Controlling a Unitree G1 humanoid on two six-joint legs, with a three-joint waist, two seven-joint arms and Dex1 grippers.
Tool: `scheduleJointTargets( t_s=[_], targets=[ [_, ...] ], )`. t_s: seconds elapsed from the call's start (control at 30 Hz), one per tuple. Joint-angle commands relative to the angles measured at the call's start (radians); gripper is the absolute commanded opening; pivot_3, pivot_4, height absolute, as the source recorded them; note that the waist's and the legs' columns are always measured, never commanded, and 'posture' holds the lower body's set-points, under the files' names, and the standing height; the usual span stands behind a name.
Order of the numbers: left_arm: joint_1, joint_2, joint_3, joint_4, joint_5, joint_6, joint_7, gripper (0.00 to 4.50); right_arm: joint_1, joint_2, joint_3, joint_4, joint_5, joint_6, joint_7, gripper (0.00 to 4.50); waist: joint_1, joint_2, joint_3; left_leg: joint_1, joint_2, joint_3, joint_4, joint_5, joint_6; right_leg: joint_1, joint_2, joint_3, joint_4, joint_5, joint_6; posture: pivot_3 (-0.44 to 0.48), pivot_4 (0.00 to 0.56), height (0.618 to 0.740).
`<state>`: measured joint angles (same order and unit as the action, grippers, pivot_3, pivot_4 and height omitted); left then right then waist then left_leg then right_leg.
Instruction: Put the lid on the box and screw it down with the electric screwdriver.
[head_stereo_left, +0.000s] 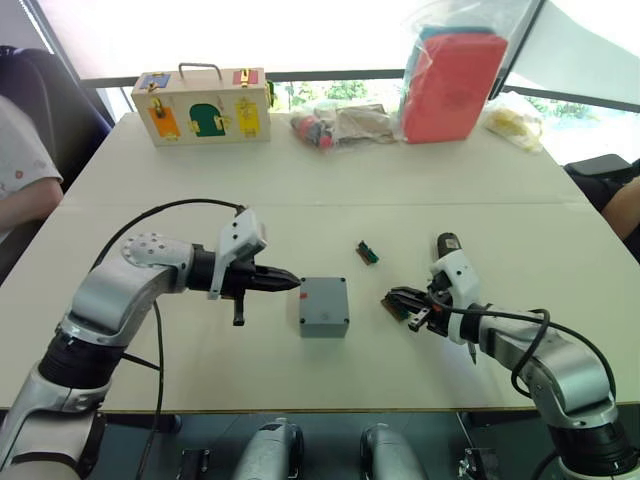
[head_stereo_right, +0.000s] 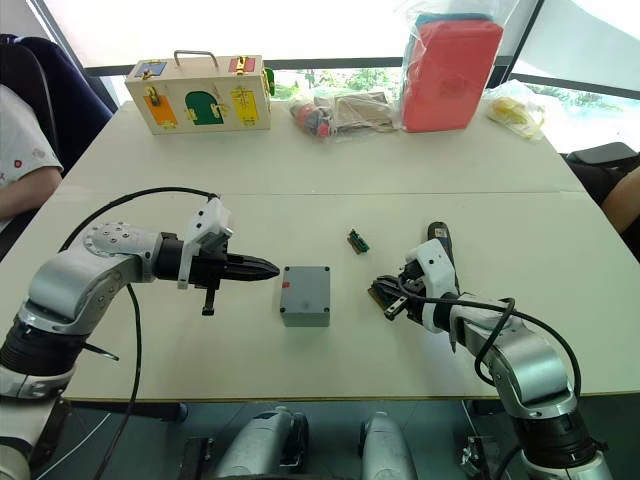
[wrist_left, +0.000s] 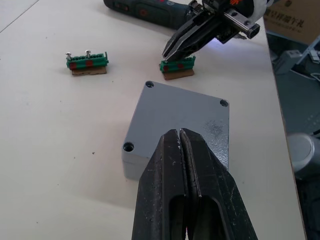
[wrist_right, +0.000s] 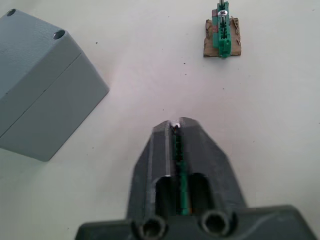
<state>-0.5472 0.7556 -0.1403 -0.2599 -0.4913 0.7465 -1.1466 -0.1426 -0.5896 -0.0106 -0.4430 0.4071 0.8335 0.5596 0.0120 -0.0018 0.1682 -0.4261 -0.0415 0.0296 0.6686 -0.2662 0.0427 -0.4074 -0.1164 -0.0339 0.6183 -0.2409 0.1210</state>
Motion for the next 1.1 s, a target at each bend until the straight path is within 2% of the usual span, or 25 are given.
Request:
scheduleJointTargets(
  t_s=[0.03,0.3,0.57,0.83,1.1],
  targets=[
    [-0.001,0.007,0.01,-0.034,0.0,-0.021,0.006,0.0,-0.012,0.004,-0.007,-0.01,0.002,-0.02,0.0,0.02,0.0,0.0,0.0,0.0,0.0,0.0,0.0,0.0,0.0,0.0,0.0,0.0,0.0,0.0,0.0,0.0,0.15,0.74],
    [-0.003,0.008,0.013,-0.014,-0.003,-0.028,0.003,0.0,-0.021,-0.005,-0.028,-0.031,0.015,-0.016,0.003,0.02,0.0,0.0,0.0,0.0,0.0,0.0,0.0,0.0,0.0,0.0,0.0,0.0,0.0,0.0,0.0,0.0,0.15,0.74],
    [-0.013,-0.002,0.029,0.033,-0.013,-0.029,0.002,0.0,-0.106,-0.032,-0.066,-0.079,0.061,0.02,0.014,0.02,0.0,0.0,0.0,0.0,0.0,0.0,0.0,0.0,0.0,0.0,0.0,0.0,0.0,0.0,0.0,0.0,0.15,0.74],
    [0.02,0.031,0.051,0.047,-0.02,-0.022,-0.017,0.0,-0.226,0.032,0.006,-0.111,0.121,0.046,0.019,0.02,-0.001,0.0,0.0,0.0,0.0,0.0,0.0,0.0,0.0,0.0,0.0,0.0,0.0,0.0,0.0,0.0,0.15,0.74],
    [0.05,0.044,0.067,0.016,-0.039,-0.002,0.005,0.0,-0.25,0.053,0.08,-0.086,0.118,0.034,0.031,0.02,0.0,0.0,0.0,0.0,0.0,0.0,0.0,0.0,0.0,0.0,0.0,0.0,0.0,0.0,0.0,0.0,0.15,0.74]
  ],
)
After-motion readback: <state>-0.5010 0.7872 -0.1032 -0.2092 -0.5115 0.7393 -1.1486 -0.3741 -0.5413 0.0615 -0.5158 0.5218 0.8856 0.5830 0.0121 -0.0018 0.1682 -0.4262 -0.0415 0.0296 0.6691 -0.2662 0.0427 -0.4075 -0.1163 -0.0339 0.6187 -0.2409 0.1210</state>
